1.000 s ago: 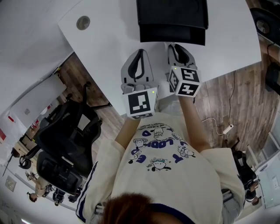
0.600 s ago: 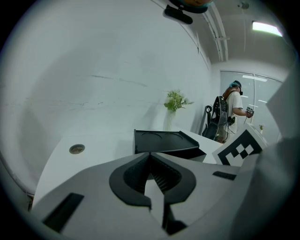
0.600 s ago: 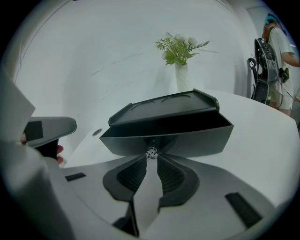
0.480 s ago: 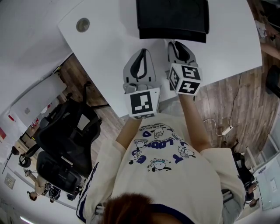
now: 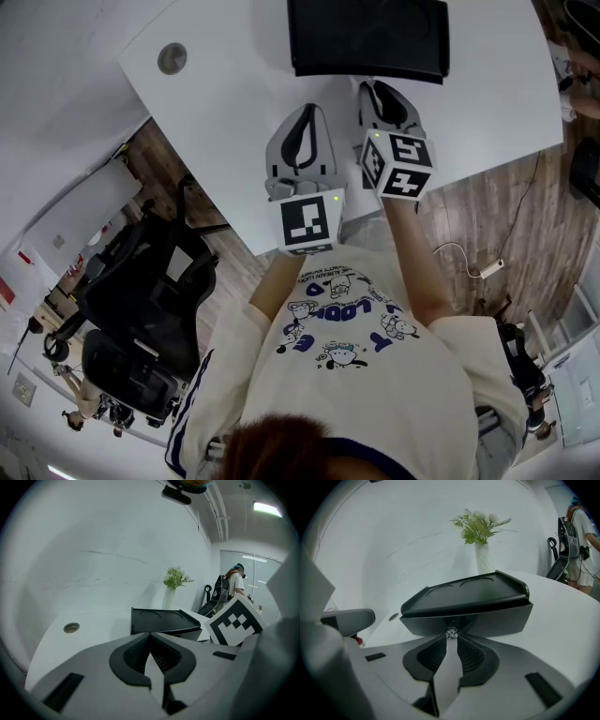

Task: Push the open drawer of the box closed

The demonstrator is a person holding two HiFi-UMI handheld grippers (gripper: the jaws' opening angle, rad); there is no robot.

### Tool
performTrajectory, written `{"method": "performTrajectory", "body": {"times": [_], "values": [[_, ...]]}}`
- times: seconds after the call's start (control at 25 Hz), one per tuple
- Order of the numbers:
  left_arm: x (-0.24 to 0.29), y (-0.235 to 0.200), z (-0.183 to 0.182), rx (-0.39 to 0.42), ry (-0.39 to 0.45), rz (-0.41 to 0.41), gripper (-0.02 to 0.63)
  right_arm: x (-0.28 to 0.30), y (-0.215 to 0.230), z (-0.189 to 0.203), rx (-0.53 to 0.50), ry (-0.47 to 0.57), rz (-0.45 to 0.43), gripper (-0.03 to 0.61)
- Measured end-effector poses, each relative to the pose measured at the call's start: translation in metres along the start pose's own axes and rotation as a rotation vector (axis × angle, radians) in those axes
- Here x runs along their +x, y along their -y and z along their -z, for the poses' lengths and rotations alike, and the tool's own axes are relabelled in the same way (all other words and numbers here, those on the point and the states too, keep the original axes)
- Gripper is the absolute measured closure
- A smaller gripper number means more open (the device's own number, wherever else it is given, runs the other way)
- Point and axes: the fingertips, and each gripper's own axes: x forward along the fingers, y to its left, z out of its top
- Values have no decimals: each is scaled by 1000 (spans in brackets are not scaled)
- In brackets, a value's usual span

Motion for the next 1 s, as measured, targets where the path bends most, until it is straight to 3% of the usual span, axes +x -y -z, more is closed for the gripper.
{"method": "performTrajectory", "body": {"times": [0.64, 0.84, 1.0], "values": [[10, -5, 3, -5, -16, 12, 598, 9, 3, -9, 8, 10, 10, 491], [7, -5, -7, -12, 5, 16, 598, 8, 3, -10, -37, 28, 13, 488], [0, -5, -13, -13, 28, 19, 600, 3, -2, -13, -73, 62, 7, 388]]}}
